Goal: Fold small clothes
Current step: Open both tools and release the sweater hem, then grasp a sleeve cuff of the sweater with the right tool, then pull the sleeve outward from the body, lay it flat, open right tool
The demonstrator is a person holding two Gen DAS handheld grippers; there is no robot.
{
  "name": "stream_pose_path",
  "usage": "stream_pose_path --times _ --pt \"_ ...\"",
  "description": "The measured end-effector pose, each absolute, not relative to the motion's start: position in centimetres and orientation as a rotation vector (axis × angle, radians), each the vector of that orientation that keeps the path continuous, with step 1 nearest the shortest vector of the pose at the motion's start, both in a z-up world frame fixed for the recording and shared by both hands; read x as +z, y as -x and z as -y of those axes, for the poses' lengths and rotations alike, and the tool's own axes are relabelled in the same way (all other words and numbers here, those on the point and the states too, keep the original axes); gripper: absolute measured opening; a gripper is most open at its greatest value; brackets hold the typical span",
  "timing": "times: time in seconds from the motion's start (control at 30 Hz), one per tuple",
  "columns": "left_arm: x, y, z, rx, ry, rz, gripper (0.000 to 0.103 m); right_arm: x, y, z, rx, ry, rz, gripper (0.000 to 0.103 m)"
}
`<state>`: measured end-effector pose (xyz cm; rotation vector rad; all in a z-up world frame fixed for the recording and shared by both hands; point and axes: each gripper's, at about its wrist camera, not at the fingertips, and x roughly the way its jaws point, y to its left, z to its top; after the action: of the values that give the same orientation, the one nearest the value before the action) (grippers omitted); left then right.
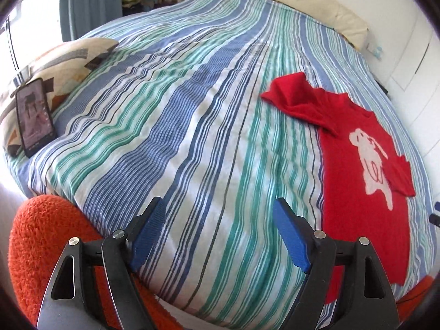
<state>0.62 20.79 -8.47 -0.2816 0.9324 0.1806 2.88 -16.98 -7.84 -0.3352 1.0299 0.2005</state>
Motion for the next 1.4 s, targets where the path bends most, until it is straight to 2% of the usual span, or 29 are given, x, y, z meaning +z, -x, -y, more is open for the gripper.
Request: stream_pose_path --times 0.2,0.27,0.3,0.33,0.37,0.4,0.6,0.73,0.93,1.23,1.4 --pt "-8.7 0.1 -20.5 0.185 0.271 -0.928 0.082 -14.1 -11.9 10.0 0.359 0.453 -1.018 0.064" --pt "-8.9 0.0 -20.4 0.185 0.263 -0.937 0.082 -16.8 -14.3 9.5 0.338 0.486 -1.024 0.059" --pt "-9.0 -0.1 -20.3 0.185 0.26 -0.945 0.082 -18.0 -15.3 9.6 0.327 0.485 -1.04 0.049" --pt "-9.2 -0.2 -20.3 0.186 0.259 -0.954 0.082 -18.9 -16.0 10.2 0.314 0.466 -1.067 0.028" --pt "-9.3 -0.1 -20.4 0.187 0.261 -0.96 0.082 -19.3 -16.5 10.8 0.294 0.437 -1.079 0.015" --pt "-9.3 0.0 -20.4 0.186 0.266 -0.961 0.082 -18.6 -16.4 12.0 0.266 0.4 -1.058 0.009" --pt "-9.6 -0.2 -20.9 0.187 0.311 -0.969 0.082 -9.0 -13.7 27.5 0.011 -0.014 -0.839 0.008" --pt "-9.6 -0.4 -20.5 0.193 0.297 -0.964 0.082 -6.9 -10.6 40.1 -0.248 -0.149 -0.795 0.008" --pt "-9.8 -0.5 -19.6 0.198 0.234 -0.98 0.082 -11.0 -7.7 50.1 -0.426 -0.351 -0.865 0.008" --pt "-10.3 -0.6 -19.9 0.209 0.238 -1.005 0.082 -17.5 -5.8 53.2 -0.56 -0.454 -0.971 0.007" --pt "-10.5 -0.6 -19.8 0.21 0.225 -1.016 0.082 -18.5 -6.0 53.4 -0.567 -0.443 -0.988 0.007"
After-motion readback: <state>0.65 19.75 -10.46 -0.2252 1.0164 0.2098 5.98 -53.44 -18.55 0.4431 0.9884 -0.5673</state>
